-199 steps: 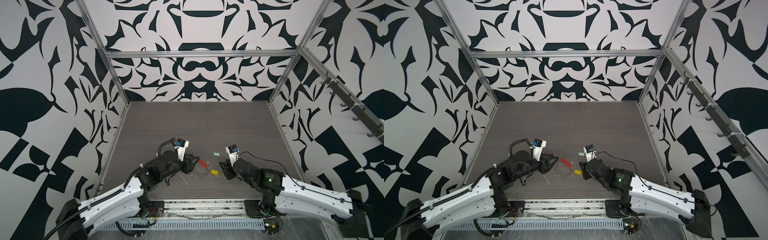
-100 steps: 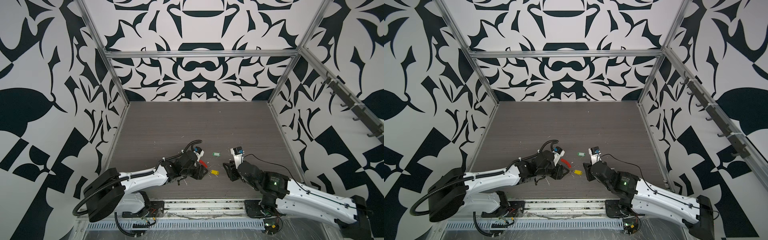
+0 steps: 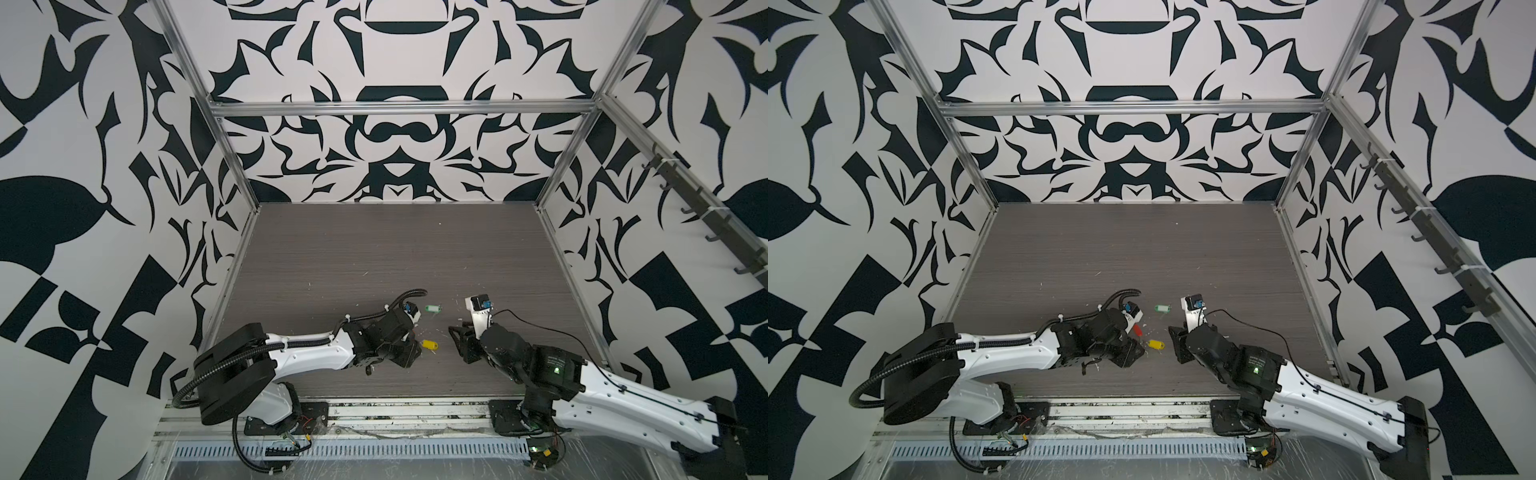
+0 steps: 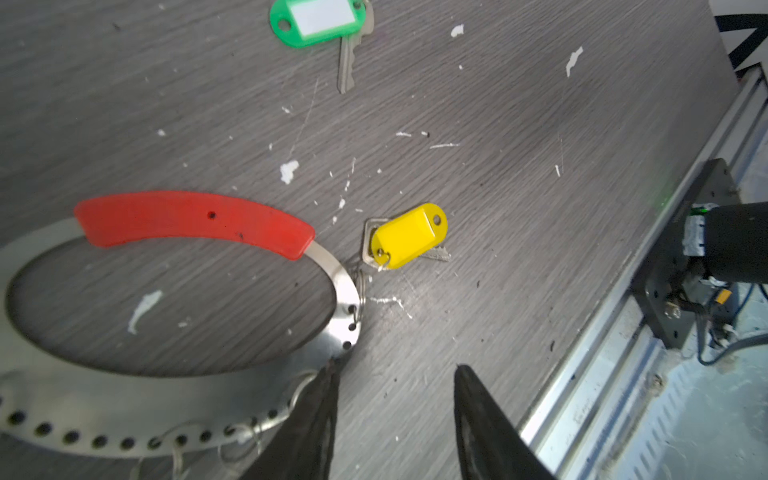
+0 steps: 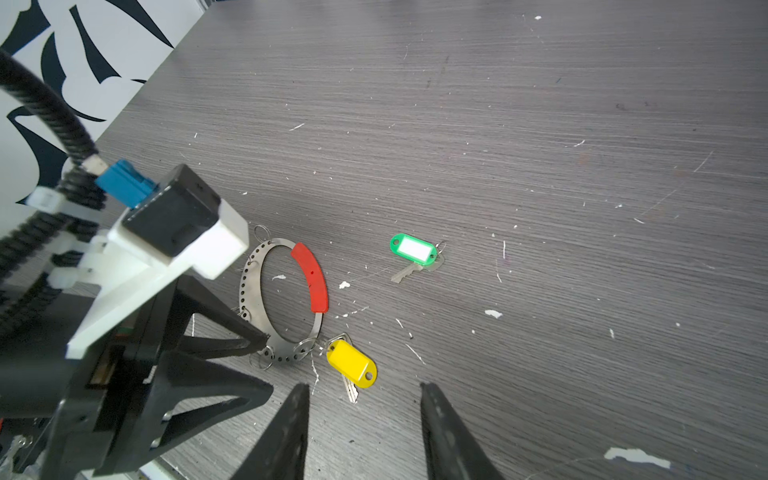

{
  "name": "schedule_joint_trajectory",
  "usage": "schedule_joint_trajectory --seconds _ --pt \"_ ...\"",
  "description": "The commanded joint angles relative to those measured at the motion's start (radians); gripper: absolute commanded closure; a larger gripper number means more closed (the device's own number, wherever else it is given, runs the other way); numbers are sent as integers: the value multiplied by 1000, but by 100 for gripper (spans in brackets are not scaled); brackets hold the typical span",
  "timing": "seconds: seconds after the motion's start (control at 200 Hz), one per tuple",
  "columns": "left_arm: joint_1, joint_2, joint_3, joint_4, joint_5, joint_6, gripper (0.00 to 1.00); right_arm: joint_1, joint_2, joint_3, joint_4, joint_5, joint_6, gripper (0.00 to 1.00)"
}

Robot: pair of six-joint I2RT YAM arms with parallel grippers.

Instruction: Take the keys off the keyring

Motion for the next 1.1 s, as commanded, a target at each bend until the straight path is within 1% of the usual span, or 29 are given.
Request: schedule_joint_trajectory --seconds 0.0,0.205,0.535,1.1 --pt "-3 25 33 -17 -13 23 53 -5 -21 -6 3 9 7 54" --pt "-3 64 54 -12 5 41 57 -10 -49 -12 -11 15 8 53" --pt "-3 105 82 -40 -14 71 66 -20 -55 -4 -15 9 7 53" --pt "-3 158 117 -50 -50 117 73 -27 -94 -4 -35 -3 12 53"
